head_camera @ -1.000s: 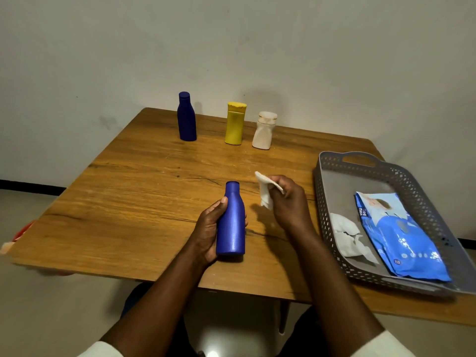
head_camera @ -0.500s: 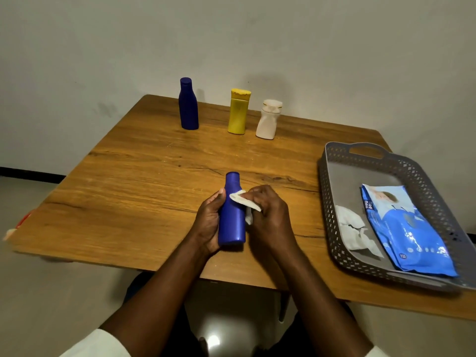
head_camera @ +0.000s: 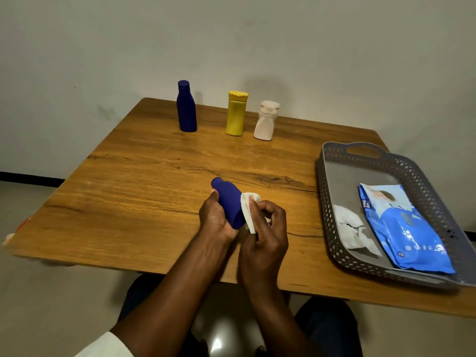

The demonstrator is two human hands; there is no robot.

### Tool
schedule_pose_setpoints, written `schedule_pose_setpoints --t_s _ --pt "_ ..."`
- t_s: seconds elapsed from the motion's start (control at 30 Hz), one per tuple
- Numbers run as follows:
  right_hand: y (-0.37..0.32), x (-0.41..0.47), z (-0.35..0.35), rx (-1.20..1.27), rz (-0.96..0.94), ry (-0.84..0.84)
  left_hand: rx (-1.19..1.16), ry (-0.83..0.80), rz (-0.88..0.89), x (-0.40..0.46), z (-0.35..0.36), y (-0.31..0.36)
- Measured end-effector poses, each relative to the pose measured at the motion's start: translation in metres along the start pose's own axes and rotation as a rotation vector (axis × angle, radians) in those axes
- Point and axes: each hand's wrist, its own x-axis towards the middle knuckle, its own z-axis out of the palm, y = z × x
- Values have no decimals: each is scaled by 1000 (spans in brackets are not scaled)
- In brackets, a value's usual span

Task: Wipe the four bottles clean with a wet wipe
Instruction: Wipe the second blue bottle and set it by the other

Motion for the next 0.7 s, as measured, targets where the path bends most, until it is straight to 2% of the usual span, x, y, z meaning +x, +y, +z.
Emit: schedule_pose_setpoints --t_s 0.2,0.3,0.37,0.47,0.53,0.6,0.7 --pt "12 -25 4 -19 -205 -134 58 86 60 0 2 5" --pt "18 -31 -3 16 -205 -243 67 24 104 7 -7 10" --pt "21 -33 -11 157 -68 -243 76 -143 108 6 -15 13" --pt "19 -24 -27 377 403 -123 123 -354 140 -1 -26 16" --pt "26 -13 -37 415 621 -73 180 -448 141 -2 -32 16" --pt "29 1 -42 421 692 -68 229 -537 94 -3 -35 15" --pt "26 21 -43 406 663 -82 267 -624 18 -1 -42 12"
